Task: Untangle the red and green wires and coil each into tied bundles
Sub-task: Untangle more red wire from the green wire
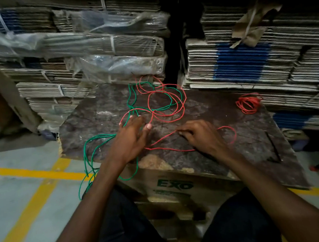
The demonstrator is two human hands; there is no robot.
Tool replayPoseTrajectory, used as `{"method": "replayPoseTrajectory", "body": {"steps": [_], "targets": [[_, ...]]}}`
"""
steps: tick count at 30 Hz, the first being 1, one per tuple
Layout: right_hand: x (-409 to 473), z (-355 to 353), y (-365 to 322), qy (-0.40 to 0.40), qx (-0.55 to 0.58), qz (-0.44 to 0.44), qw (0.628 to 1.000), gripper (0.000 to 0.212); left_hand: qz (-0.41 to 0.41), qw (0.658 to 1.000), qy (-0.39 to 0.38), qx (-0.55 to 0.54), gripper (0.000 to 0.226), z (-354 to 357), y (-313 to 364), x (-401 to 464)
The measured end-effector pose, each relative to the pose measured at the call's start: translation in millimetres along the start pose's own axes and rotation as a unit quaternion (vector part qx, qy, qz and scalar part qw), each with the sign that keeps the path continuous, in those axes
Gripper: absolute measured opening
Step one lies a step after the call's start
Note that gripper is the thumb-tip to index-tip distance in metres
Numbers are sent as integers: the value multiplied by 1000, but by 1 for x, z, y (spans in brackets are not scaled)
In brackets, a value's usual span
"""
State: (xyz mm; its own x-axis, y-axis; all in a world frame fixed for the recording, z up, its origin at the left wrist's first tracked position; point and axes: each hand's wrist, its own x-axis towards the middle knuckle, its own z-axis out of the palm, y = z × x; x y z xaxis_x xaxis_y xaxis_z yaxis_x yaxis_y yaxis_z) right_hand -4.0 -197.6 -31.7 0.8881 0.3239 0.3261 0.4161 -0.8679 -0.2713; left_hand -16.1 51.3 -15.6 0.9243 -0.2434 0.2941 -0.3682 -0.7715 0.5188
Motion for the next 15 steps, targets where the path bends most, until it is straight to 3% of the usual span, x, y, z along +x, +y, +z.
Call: {"method": "replayPoseTrajectory", "body": {"steps": [9,15], "targets": [[21,-21,62,55,-47,232,970,26,-10,999,-24,-17,52,1,-6,7],[31,-18,58,5,-9,214,977,32,-9,1000,-10,-23,41,3,-11,12]]}}
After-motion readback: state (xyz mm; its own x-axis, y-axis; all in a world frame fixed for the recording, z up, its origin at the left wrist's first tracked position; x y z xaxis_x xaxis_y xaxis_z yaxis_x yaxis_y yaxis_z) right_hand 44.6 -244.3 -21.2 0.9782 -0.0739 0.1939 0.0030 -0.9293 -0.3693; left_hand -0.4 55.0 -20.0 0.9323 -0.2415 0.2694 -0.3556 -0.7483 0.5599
